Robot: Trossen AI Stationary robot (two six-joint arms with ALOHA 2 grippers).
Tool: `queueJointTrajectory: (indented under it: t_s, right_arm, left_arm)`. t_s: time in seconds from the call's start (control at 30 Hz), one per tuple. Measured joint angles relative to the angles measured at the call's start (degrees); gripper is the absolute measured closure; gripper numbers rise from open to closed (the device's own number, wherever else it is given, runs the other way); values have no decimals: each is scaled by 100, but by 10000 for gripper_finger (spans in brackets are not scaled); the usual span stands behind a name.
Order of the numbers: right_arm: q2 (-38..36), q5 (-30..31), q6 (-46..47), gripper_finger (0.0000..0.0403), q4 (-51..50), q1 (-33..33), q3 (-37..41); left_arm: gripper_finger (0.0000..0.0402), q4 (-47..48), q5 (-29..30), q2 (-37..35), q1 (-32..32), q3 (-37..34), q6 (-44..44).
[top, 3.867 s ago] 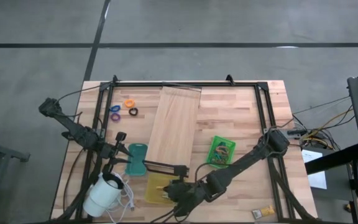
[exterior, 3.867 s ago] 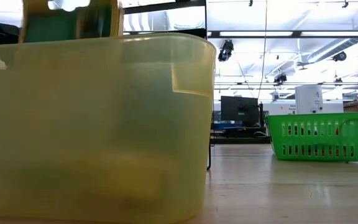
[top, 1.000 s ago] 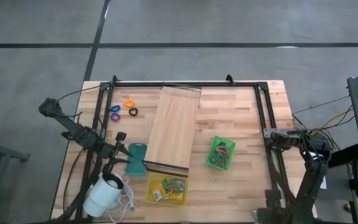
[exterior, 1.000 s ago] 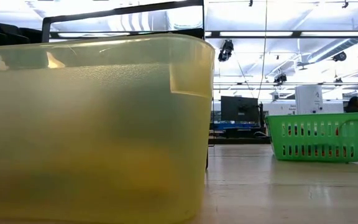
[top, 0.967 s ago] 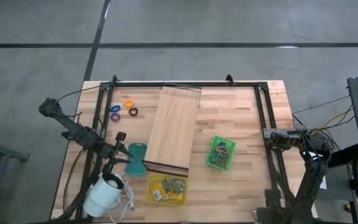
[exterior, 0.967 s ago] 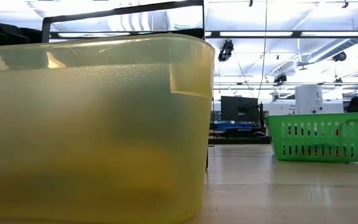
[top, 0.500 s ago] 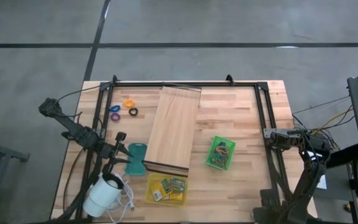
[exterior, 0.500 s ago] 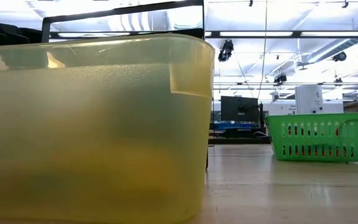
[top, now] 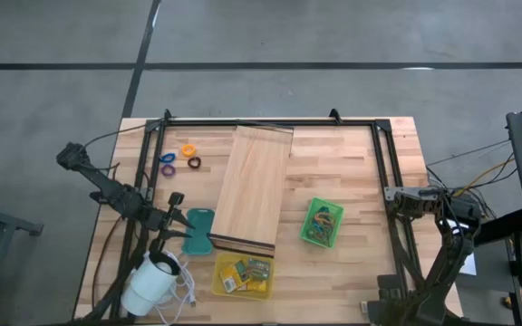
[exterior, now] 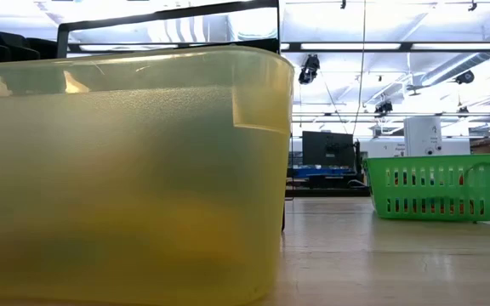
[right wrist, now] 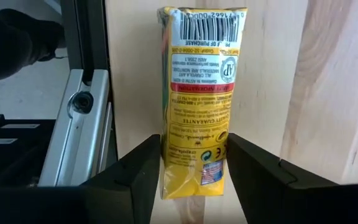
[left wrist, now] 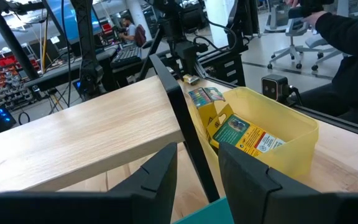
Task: Pick & Place Office Desk Supplies
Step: Put the small yellow crayon box into the yellow bin
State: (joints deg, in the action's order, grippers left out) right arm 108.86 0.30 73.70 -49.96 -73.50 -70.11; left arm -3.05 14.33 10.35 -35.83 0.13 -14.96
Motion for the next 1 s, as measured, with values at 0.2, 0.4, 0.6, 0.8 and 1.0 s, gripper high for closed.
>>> queueJointTrajectory:
  t_s: [0.2,0.4,0.6,0.8,1.0]
  right_arm:
    - [0,-27,176,262,-14,36,4]
    - [0,-27,106,303,-2,36,4]
    - [-32,-29,87,323,-21,38,3]
    - [-152,111,-218,310,-399,144,-336]
    - [-192,524,-191,303,-1086,368,-846]
  left_arm:
    - [281,0,0,0,0,1,0]
    - [281,-1,0,0,0,1,0]
    - [281,0,0,0,0,1,0]
    - [281,-2,0,0,0,1,0]
    - [281,-1,1,0,0,1,0]
